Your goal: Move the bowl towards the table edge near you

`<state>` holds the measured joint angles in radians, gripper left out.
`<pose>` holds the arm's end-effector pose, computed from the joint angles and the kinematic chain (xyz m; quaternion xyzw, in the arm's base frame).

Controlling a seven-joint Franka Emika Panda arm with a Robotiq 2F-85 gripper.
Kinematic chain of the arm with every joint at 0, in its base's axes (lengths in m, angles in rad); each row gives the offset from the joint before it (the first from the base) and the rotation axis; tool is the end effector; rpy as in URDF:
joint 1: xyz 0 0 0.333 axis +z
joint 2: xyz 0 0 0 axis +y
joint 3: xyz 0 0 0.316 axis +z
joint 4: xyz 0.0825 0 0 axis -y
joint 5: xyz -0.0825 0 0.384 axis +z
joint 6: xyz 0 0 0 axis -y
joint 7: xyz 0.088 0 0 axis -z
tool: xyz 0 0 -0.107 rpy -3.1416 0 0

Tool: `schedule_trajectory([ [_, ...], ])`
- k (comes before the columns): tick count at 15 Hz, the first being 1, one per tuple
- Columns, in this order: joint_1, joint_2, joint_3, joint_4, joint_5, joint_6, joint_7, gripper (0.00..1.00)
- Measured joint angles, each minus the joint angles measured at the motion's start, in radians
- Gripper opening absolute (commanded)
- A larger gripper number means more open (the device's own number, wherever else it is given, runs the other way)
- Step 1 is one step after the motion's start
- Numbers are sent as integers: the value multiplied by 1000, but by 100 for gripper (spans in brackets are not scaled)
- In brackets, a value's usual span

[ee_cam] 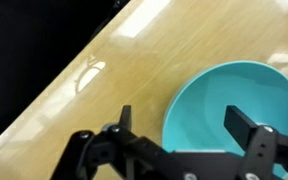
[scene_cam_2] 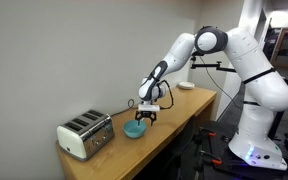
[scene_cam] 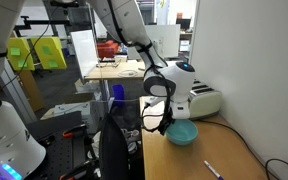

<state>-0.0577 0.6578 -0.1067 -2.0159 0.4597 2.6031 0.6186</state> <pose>0.5750 -0.1060 0.1159 -0.8320 0.5486 0.0443 0.0699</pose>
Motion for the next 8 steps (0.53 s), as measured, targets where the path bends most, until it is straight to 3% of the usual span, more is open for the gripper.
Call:
schedule_trajectory([
  [1, 0, 12, 0, 11, 2, -2, 0, 82],
  [2, -1, 23, 0, 19, 5, -2, 0, 72],
  [8, -14, 62, 10, 59, 33, -11, 0, 27],
])
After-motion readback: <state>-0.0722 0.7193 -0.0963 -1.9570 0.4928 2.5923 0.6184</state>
